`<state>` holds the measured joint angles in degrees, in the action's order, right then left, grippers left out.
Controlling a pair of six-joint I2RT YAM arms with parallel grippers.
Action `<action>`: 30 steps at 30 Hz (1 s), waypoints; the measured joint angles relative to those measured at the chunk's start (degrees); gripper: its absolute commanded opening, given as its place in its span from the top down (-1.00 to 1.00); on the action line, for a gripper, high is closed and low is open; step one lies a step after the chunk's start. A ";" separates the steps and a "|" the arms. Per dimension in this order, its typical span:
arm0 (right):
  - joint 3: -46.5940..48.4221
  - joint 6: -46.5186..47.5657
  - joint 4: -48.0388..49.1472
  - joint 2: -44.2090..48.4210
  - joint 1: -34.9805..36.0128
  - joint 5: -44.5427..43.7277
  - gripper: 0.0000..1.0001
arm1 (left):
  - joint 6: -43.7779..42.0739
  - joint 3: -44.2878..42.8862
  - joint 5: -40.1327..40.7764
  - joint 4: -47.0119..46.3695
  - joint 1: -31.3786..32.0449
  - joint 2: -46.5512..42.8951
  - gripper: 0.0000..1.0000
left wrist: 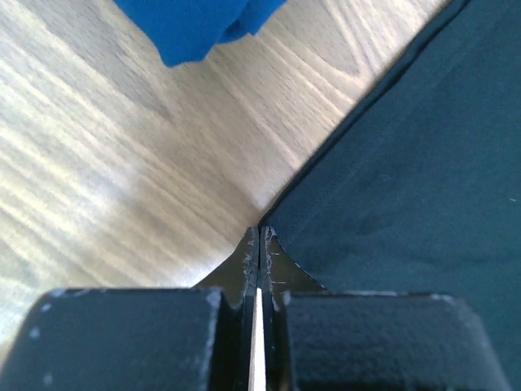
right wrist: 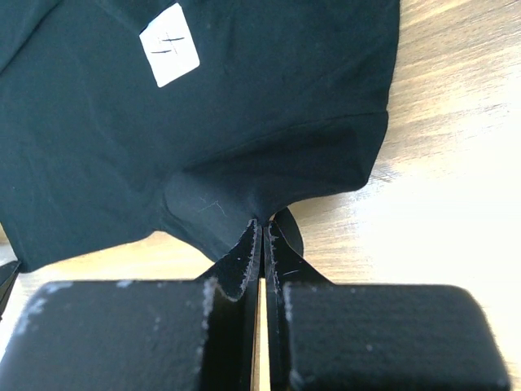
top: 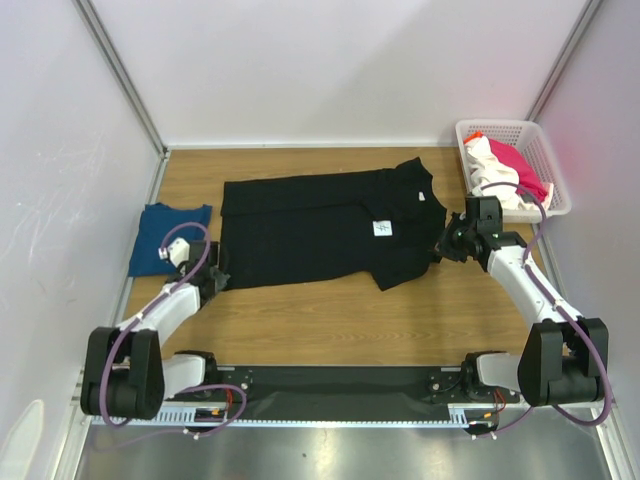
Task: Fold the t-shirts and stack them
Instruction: Fold the tshirt
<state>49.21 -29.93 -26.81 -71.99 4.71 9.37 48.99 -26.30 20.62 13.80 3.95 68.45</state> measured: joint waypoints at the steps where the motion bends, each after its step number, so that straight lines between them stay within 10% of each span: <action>1: 0.00 0.00 0.00 0.00 -0.09 0.00 1.00 | -0.07 0.00 -0.22 0.79 0.00 -0.90 0.99; 30: 8.63 1.81 5.33 -9.01 -3.82 1.68 1.00 | -3.48 -11.69 2.14 4.63 0.04 -0.24 0.99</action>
<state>57.84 -28.12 -21.47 -80.99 0.89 11.05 45.52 -38.00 22.76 18.44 3.99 68.20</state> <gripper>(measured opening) 0.012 0.009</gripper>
